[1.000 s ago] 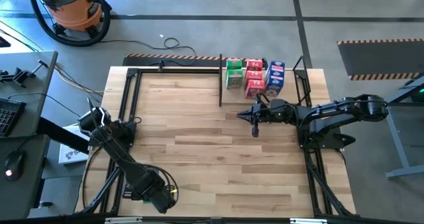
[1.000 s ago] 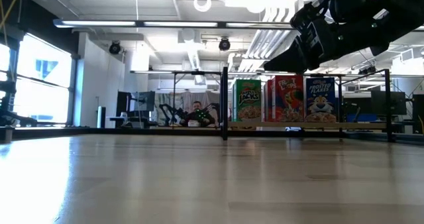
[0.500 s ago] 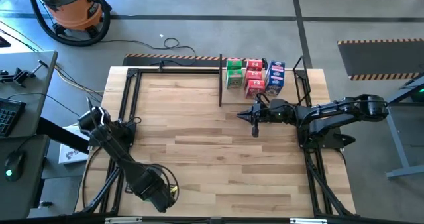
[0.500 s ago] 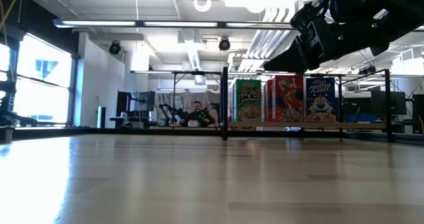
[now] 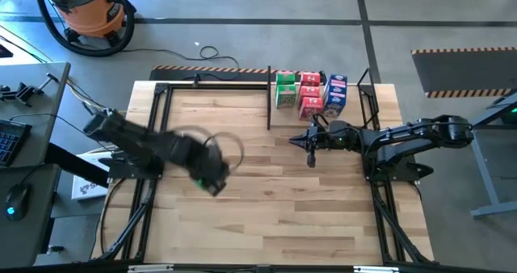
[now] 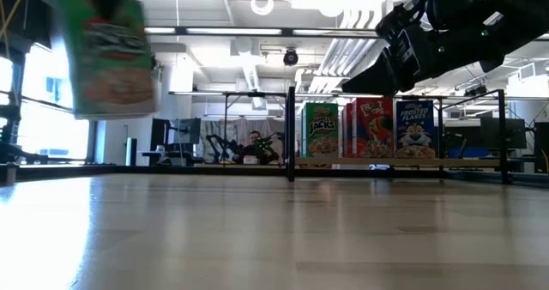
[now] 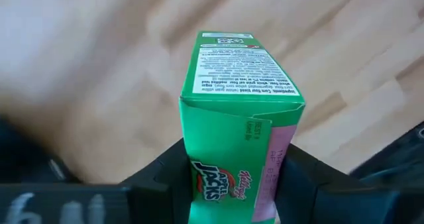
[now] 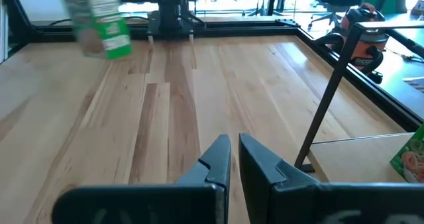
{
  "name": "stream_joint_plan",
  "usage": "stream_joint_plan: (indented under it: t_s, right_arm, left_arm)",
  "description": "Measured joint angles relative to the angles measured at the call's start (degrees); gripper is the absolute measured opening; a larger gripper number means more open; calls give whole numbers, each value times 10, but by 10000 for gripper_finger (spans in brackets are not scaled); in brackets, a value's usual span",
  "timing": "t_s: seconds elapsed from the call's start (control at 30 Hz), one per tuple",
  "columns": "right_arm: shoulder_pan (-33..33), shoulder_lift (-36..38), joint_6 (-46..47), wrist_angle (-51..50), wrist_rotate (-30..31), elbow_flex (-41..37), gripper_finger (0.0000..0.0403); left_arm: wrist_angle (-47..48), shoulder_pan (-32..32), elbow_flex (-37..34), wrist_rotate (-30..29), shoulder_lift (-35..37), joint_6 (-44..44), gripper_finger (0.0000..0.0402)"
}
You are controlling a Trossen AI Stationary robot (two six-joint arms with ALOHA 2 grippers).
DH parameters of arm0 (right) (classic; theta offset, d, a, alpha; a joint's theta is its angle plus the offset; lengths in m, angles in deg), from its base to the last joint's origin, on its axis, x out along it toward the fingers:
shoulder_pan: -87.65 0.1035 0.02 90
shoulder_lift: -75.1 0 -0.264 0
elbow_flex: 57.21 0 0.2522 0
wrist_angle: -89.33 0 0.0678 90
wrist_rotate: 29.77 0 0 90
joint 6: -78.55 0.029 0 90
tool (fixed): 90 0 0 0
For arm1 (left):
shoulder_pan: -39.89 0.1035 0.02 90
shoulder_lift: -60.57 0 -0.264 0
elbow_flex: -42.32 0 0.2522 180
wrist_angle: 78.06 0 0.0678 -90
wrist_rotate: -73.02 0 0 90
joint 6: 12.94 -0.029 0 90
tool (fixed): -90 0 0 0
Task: Stack cereal on shelf
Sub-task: Put the green cereal box on the shelf
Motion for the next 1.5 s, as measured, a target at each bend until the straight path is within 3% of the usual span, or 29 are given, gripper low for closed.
stream_joint_plan:
  t_s: [0.3, 0.4, 0.53, 0.7, 0.83, 1.1, 1.5]
  right_arm:
    - [0, 0, 58, 5, -31, 29, 21]
    - [7, -3, 73, 6, -53, 56, 50]
    - [22, -46, 86, 6, -107, 106, 120]
    - [28, -141, 118, -26, -118, 210, 222]
    - [28, -203, 104, -94, -117, 308, 264]
    - [32, -286, 92, -136, -114, 421, 272]
    - [39, -308, 97, -134, -65, 431, 272]
  left_arm:
    - [-112, 208, 0, 26, -11, -542, 145]
    - [-148, 247, 0, 46, -17, -669, 145]
    - [-157, 276, 0, 52, -17, -769, 145]
    - [-161, 280, 0, 51, -17, -799, 145]
    - [-168, 267, 0, 46, -17, -806, 145]
    - [-177, 253, 0, 42, -16, -795, 145]
    - [-192, 254, 0, 45, -16, -769, 145]
